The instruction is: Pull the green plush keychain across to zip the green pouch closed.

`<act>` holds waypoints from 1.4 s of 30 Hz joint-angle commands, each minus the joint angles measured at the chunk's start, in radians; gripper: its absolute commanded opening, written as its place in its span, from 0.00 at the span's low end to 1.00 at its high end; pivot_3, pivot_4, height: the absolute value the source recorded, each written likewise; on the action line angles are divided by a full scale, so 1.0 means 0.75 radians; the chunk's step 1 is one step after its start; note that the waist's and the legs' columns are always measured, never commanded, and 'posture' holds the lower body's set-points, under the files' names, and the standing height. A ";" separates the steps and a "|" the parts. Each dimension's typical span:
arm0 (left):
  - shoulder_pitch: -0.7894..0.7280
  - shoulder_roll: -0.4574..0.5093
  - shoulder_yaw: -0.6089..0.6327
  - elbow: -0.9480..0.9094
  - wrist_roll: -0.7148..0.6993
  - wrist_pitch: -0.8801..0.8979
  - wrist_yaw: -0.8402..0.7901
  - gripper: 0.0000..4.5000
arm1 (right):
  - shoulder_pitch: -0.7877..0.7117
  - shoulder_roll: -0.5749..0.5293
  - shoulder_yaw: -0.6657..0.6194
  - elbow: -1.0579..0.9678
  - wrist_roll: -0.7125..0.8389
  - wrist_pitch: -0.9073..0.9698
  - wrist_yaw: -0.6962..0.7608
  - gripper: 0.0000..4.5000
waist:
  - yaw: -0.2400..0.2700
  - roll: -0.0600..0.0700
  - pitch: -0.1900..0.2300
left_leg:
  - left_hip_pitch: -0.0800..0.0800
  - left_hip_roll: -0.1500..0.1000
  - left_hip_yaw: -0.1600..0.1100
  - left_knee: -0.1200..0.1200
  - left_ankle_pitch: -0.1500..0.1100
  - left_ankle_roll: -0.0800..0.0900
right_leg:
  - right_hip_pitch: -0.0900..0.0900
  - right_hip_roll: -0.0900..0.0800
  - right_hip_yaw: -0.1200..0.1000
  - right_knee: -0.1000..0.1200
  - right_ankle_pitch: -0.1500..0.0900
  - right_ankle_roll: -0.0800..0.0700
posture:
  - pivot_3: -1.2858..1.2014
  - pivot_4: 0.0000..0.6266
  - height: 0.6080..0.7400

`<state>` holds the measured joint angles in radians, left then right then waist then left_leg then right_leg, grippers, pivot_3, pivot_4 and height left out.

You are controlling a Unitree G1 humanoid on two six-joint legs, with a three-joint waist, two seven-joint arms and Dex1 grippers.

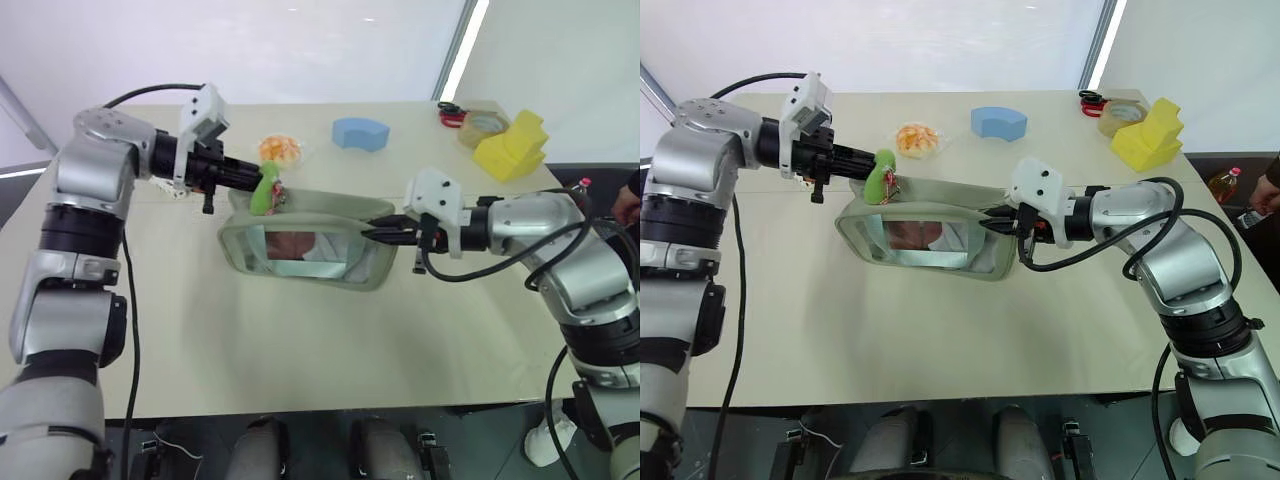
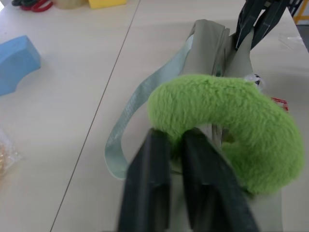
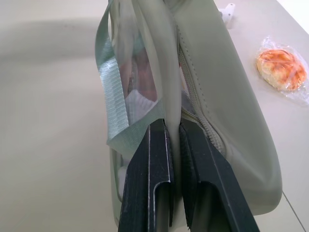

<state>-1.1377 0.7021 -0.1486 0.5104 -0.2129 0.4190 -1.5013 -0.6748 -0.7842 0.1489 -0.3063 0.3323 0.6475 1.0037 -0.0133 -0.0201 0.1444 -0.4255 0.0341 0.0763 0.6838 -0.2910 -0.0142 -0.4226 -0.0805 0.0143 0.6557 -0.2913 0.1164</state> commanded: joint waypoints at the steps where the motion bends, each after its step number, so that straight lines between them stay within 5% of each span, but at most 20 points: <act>1: -0.076 0.029 0.017 0.015 0.029 -0.066 0.006 0.52 | -0.016 0.001 0.008 0.015 -0.016 -0.003 0.000 0.00 | -0.001 0.000 0.000 | 0.000 0.000 0.000 0.000 0.000 0.000 | 0.000 0.000 0.000 0.000 0.000 0.000 | 0.52 0.24 1.00; 2: -0.096 0.037 0.021 0.034 0.037 -0.081 0.005 0.65 | -0.018 0.002 0.009 0.018 -0.015 -0.007 0.005 0.00 | 0.000 0.000 0.000 | 0.000 0.000 0.000 0.000 0.000 0.000 | 0.000 0.000 0.000 0.000 0.000 0.000 | 0.52 0.24 1.00; 11: -0.182 0.205 0.017 0.105 0.099 -0.133 -0.080 0.65 | -0.041 0.017 0.022 0.055 -0.024 -0.033 0.017 0.00 | -0.006 0.000 0.000 | 0.000 0.000 0.000 0.000 0.000 0.000 | 0.000 0.000 0.000 0.000 0.000 0.000 | 0.52 0.24 1.00; 22: 0.293 0.303 0.067 -0.482 -0.059 0.189 -0.051 0.65 | -0.050 0.024 0.028 0.086 -0.030 -0.042 0.036 0.00 | -0.001 0.000 0.000 | 0.001 0.001 -0.001 0.001 0.000 0.001 | 0.000 -0.001 0.001 0.003 0.000 0.000 | 0.52 0.24 1.00; 25: 0.354 0.292 0.077 -0.543 -0.083 0.223 0.001 0.45 | -0.050 0.023 0.026 0.091 -0.032 -0.040 0.037 0.00 | -0.002 0.000 0.000 | 0.001 0.001 -0.002 0.000 -0.001 0.001 | 0.000 0.000 0.001 0.003 0.000 0.000 | 0.52 0.24 1.00; 29: 0.373 0.300 0.074 -0.580 -0.107 0.241 0.018 0.01 | -0.049 0.020 0.024 0.094 -0.033 -0.041 0.039 0.00 | 0.000 0.000 0.000 | 0.001 0.001 -0.001 0.000 -0.001 0.001 | 0.000 0.000 0.001 0.003 0.000 0.000 | 0.52 0.24 1.00; 39: 0.366 0.295 0.042 -0.552 -0.077 0.195 0.070 0.00 | -0.112 0.024 0.006 0.099 -0.001 0.007 0.050 0.00 | 0.000 0.000 0.000 | 0.001 0.000 0.000 0.000 -0.001 0.001 | 0.000 0.000 0.001 0.002 0.000 0.000 | 0.52 0.24 1.00; 42: 0.389 0.288 0.037 -0.582 -0.083 0.195 0.081 0.00 | -0.300 0.055 -0.038 0.157 0.114 0.170 0.089 0.25 | -0.001 0.001 0.001 | 0.001 0.000 0.000 0.000 -0.001 0.001 | -0.001 0.000 0.001 0.002 0.000 0.000 | 0.52 0.24 1.00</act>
<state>-0.8497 0.9203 -0.1249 0.1037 -0.2686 0.5739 -1.4461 -0.8183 -0.7552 0.1669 -0.1883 0.3723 0.7328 1.0614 -0.0143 -0.0191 0.1449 -0.4247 0.0345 0.0762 0.6841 -0.2914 -0.0135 -0.4236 -0.0805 0.0157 0.6577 -0.2914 0.1164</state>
